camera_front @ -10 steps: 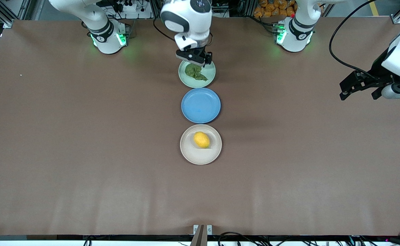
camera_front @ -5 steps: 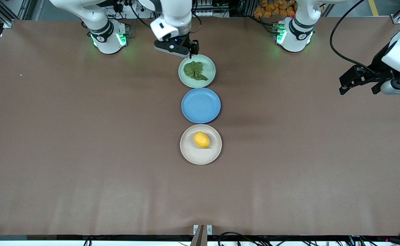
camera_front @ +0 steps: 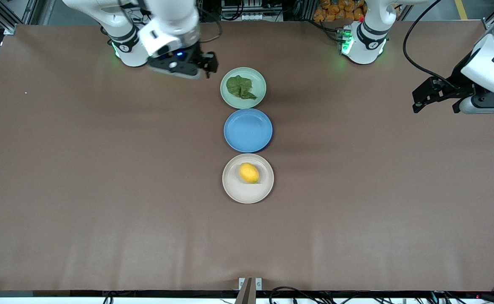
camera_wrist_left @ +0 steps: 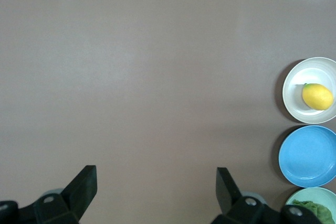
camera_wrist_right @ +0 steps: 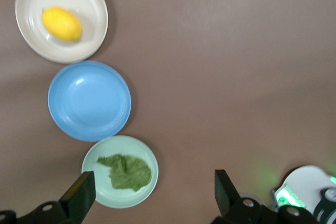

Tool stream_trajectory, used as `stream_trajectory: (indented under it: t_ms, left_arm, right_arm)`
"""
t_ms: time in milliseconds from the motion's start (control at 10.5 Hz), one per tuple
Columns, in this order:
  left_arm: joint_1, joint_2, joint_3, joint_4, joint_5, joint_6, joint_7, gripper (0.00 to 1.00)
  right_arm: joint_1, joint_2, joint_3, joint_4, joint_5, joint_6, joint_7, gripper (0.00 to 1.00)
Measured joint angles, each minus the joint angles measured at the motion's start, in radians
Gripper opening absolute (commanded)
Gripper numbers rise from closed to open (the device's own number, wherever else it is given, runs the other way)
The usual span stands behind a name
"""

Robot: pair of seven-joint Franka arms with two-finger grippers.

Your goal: Place lemon and lettuce in plates

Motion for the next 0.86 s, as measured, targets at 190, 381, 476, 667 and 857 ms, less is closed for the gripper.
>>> stream_trajectory:
  t_ms: [190,381,476,667,857]
  left_arm:
    - [0.0,0.0,-0.001,0.0,0.0,-0.001,0.0,1.0]
    - [0.0,0.0,-0.003,0.001,0.0,-0.002,0.0,1.0]
    - [0.0,0.0,-0.004,0.001,0.0,-0.003,0.0,1.0]
    - [0.0,0.0,-0.004,0.001,0.0,-0.004,0.0,1.0]
    - [0.0,0.0,-0.004,0.001,0.0,-0.005,0.0,1.0]
  right_arm:
    - [-0.017,-0.012,-0.115,0.039,0.0,-0.02,-0.172,1.0]
    - [-0.041,-0.023,-0.233,0.071,0.002,-0.065,-0.36,1.0]
    - [-0.056,-0.026,-0.283,0.083,0.002,-0.079,-0.443,1.0]
    - [-0.064,-0.027,-0.388,0.09,0.002,-0.082,-0.589,1.0]
    - [-0.067,-0.027,-0.481,0.091,0.002,-0.082,-0.721,1.0]
